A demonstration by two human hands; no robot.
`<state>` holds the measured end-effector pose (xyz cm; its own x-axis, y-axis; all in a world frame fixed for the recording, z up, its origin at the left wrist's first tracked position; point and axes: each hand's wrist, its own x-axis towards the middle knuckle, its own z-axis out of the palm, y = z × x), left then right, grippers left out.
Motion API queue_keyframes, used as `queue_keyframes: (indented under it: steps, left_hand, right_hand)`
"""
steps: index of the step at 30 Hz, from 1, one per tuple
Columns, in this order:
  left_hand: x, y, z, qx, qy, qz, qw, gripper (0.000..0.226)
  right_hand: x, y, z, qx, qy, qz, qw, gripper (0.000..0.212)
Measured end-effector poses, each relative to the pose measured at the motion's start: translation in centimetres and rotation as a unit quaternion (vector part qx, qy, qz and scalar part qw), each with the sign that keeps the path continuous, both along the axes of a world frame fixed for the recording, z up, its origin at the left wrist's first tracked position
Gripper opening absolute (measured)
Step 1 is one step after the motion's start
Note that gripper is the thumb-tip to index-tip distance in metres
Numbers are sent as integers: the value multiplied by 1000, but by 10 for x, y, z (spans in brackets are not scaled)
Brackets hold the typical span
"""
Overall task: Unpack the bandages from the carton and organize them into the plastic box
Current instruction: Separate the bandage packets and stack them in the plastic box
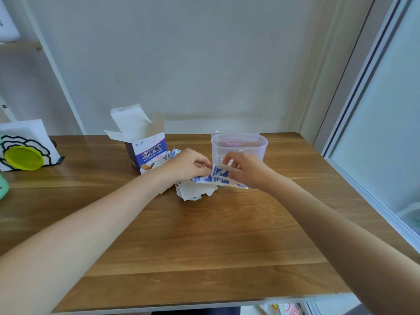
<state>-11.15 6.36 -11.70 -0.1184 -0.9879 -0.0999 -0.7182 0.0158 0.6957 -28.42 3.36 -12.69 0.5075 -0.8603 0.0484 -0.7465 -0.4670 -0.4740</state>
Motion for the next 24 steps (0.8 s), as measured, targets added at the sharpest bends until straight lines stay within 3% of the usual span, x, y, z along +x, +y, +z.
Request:
queue_keyframes:
  steps: [4, 7, 9, 12, 16, 24]
  left_hand:
    - [3, -2, -2, 17, -9, -5, 1000, 28]
    - [-2, -6, -3, -7, -36, 6, 999, 24]
    - [-11, -8, -4, -17, -30, -2, 999, 25]
    - [-27, -11, -6, -27, -3, -30, 999, 24]
    - [-36, -16, -9, -59, 7, 10, 998, 26]
    - [-47, -13, -25, -71, -216, -59, 972, 32]
  right_hand:
    - [-19, -5, 3, 21, -113, -56, 992, 28]
    - [-25, -6, 8, 69, -176, -38, 981, 31]
    - [-21, -3, 8, 80, -97, 1, 992, 32]
    - [-15, -6, -2, 10, 75, 28, 997, 22]
    - [-25, -18, -11, -77, 144, -7, 987, 21]
    - [-26, -7, -23, -46, 221, -22, 974, 31]
